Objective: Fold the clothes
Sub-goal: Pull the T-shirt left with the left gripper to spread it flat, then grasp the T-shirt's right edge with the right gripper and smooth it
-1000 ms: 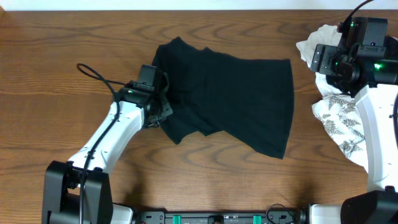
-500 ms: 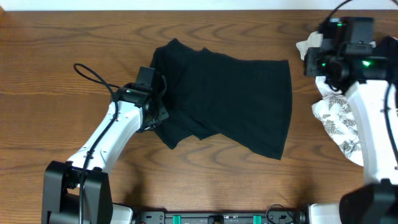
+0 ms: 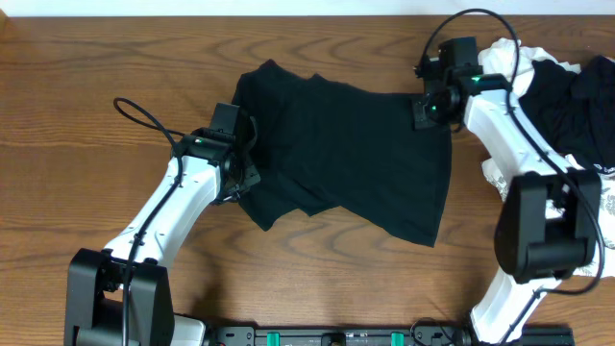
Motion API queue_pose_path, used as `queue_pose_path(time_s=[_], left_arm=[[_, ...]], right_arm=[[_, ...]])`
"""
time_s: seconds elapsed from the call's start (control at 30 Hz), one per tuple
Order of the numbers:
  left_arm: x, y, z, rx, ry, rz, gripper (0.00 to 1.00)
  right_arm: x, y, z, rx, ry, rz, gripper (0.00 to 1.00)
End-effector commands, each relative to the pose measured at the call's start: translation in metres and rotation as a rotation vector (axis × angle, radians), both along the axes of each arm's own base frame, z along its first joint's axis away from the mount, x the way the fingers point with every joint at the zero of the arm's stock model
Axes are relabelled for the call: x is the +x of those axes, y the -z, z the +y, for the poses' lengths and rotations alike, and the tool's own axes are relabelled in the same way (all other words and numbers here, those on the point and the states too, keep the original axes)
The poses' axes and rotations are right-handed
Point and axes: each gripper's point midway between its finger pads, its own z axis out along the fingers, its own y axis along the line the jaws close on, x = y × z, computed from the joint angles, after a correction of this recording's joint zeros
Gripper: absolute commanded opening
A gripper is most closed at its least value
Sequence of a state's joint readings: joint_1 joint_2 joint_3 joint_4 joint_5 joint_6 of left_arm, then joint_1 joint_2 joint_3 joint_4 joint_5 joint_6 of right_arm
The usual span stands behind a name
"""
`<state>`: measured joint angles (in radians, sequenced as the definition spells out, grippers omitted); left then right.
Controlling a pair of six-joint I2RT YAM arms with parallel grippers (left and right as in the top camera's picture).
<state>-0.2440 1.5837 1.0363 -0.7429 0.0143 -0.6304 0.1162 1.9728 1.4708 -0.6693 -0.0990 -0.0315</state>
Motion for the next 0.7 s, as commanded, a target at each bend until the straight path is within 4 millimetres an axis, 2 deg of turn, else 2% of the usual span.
queue_pose_path(time_s=[0.0, 0.2, 0.43, 0.67], left_arm=[[-0.003, 0.001, 0.006, 0.030, 0.001, 0.006, 0.06], [-0.004, 0.001, 0.006, 0.031, 0.001, 0.013, 0.06], [-0.004, 0.001, 0.006, 0.031, 0.001, 0.013, 0.06], [-0.005, 0.002, 0.007, 0.032, 0.001, 0.017, 0.06]], right_arm=[[0.005, 0.021, 0.005, -0.001, -0.011, 0.018, 0.01], [0.016, 0.045, 0.001, -0.024, 0.020, 0.012, 0.01], [0.020, 0.064, -0.006, -0.067, 0.038, 0.021, 0.01], [0.030, 0.073, -0.013, -0.100, 0.055, -0.009, 0.01]])
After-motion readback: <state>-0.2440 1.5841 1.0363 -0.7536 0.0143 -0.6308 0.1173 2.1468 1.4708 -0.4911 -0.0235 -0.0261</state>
